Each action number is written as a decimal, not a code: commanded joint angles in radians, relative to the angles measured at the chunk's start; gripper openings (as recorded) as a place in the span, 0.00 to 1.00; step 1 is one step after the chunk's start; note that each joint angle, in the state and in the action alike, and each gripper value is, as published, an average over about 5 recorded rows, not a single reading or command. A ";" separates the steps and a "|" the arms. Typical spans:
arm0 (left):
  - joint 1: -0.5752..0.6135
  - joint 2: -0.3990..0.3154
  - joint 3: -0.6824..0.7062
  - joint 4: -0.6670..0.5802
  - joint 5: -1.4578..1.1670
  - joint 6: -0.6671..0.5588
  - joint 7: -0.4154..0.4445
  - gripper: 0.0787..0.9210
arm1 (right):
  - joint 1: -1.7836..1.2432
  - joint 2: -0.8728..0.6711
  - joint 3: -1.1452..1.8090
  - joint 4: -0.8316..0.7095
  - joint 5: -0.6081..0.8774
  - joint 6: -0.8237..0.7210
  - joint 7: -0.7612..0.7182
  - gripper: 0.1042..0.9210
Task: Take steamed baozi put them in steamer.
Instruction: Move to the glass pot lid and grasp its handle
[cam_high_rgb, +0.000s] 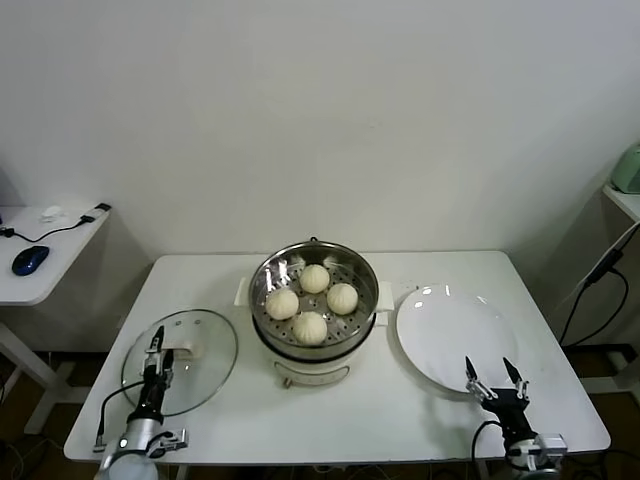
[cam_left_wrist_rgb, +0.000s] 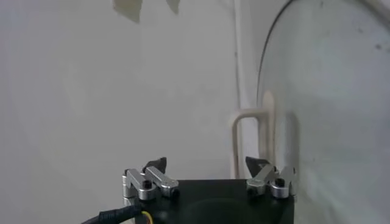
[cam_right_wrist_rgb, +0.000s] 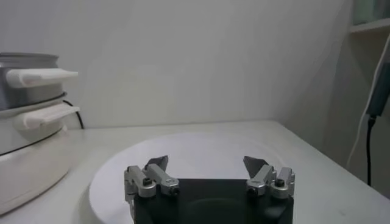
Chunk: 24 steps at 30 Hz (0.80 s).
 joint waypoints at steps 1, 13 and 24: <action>-0.028 0.005 0.003 0.044 0.016 -0.009 0.014 0.81 | -0.010 0.009 0.001 0.019 -0.005 -0.004 0.001 0.88; -0.027 0.005 0.007 0.057 0.020 -0.036 0.014 0.40 | 0.001 0.005 -0.003 0.012 -0.007 -0.010 -0.002 0.88; 0.016 0.010 -0.013 -0.113 -0.083 -0.013 0.085 0.07 | 0.006 0.011 -0.001 0.017 -0.008 -0.009 -0.007 0.88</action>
